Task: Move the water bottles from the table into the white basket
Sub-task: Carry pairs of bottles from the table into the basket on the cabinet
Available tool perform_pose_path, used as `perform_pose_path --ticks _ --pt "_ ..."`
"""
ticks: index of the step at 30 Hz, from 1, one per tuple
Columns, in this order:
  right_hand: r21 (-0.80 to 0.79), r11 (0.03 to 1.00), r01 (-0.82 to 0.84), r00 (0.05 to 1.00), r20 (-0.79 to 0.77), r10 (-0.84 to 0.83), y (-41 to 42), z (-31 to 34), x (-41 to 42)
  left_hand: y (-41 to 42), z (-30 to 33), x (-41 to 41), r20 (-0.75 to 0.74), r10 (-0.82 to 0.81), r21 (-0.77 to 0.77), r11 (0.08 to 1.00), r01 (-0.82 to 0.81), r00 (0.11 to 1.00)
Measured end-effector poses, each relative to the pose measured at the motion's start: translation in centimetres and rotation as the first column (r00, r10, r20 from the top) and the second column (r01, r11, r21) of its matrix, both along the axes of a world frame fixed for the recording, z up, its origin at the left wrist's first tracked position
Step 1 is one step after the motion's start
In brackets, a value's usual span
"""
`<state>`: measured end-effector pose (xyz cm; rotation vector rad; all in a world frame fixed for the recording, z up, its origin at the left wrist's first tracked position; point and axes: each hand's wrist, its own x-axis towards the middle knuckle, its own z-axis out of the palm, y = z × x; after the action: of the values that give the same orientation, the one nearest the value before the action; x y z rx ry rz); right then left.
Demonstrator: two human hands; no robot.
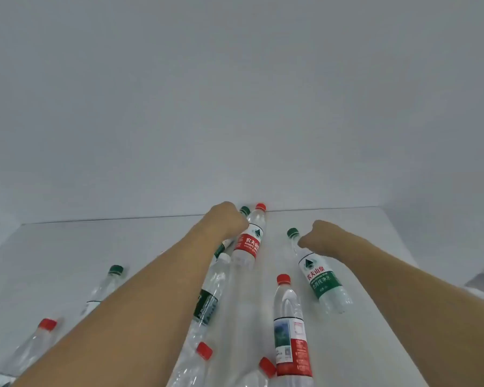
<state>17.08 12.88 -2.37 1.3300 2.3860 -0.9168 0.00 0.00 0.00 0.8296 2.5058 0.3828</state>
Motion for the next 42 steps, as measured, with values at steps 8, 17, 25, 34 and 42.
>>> perform_pose_path --ticks 8,17,25,34,42 --pt "0.069 0.993 0.094 0.986 0.133 -0.102 3.3 -11.3 -4.0 6.6 -11.9 -2.5 -0.235 -0.052 -0.13 0.991 0.022 0.971" --pt "-0.018 0.982 0.186 0.982 0.035 -0.185 4.3 -13.7 -3.4 8.2 -14.9 -1.9 -0.329 -0.098 -0.232 0.972 0.02 0.939" --pt "-0.139 0.939 0.315 0.855 -0.388 -0.344 4.3 -6.5 -3.0 6.5 -10.3 0.8 -0.12 0.143 0.049 0.989 -0.138 0.982" --pt "-0.306 0.911 0.275 0.552 -0.726 -0.41 -2.0 12.9 1.3 -0.7 9.9 5.2 -0.028 0.203 0.465 0.869 -0.167 0.979" --pt "-0.269 0.954 0.131 0.44 -0.847 -0.299 -11.9 27.3 5.7 -14.6 23.1 8.2 0.019 0.281 0.688 0.692 -0.217 0.959"
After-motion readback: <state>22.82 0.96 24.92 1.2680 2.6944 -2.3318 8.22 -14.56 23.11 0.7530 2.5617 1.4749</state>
